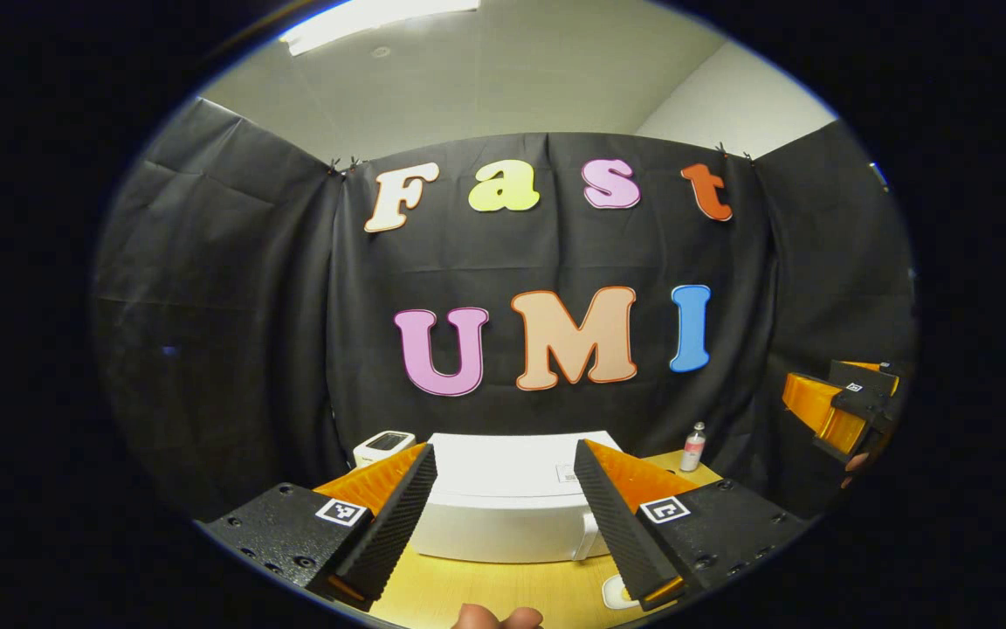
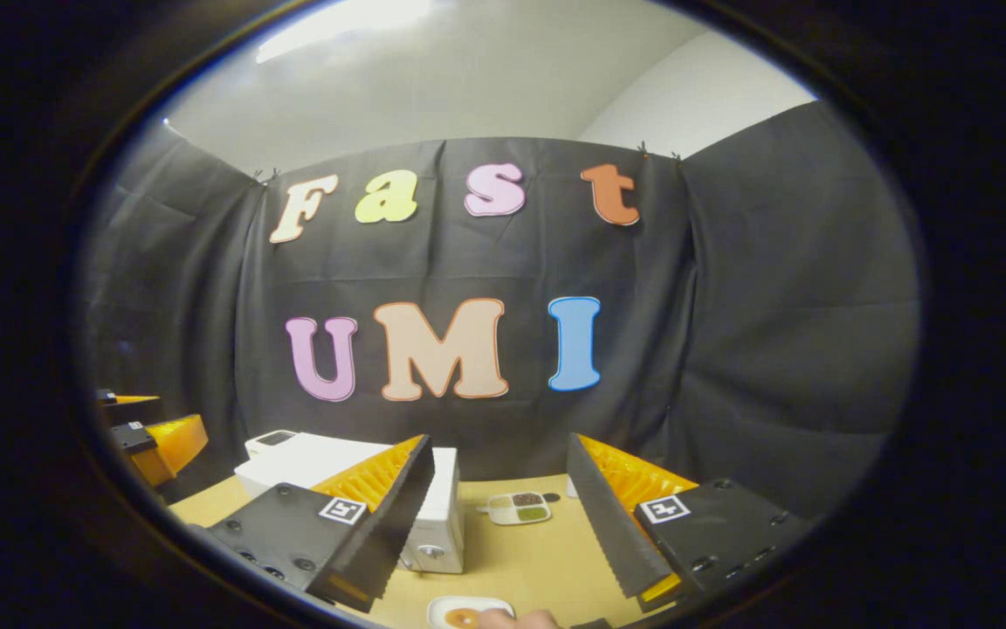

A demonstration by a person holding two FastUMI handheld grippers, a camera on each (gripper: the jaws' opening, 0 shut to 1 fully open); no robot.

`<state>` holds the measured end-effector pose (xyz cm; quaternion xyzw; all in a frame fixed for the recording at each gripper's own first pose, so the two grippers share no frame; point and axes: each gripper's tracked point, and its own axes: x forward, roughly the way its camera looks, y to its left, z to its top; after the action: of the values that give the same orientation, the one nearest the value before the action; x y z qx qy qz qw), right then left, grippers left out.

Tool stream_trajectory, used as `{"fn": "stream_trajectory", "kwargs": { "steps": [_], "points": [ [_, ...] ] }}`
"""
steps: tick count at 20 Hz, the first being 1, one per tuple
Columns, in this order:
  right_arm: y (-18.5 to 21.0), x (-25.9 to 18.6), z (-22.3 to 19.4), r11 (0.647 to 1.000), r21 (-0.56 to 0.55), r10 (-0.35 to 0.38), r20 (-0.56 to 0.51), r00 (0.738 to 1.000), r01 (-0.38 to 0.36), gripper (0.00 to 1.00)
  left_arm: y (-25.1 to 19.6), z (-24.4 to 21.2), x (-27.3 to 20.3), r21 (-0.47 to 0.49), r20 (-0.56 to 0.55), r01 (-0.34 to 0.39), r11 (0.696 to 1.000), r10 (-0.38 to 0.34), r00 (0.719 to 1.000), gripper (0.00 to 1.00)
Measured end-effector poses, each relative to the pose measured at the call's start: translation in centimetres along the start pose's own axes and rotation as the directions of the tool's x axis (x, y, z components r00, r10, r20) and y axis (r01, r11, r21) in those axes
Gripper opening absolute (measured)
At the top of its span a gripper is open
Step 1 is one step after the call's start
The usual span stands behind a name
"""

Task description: Open the microwave oven with the left hand, put the food in, and close the microwave oven.

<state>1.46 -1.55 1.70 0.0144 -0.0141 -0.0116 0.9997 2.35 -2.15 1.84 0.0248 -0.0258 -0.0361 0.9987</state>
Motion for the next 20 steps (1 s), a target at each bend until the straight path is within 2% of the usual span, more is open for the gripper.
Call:
{"fn": "stream_trajectory", "kwargs": {
  "steps": [13, 20],
  "points": [
    [0.3, -0.9, 1.5, 0.998, -0.058, 0.03, 0.054, 0.998, -0.027, 0.97, -3.0, 1.4, 0.3, 0.02, 0.046, 0.077, 0.997, -0.078, 0.996, 0.98],
    [0.3, -1.0, 0.5, 0.992, -0.121, 0.041, 0.086, 0.995, -0.031, 0.96, -4.3, -2.3, 0.8, -0.029, 0.015, 0.09, 0.996, -0.089, 0.996, 0.98]
  ]
}}
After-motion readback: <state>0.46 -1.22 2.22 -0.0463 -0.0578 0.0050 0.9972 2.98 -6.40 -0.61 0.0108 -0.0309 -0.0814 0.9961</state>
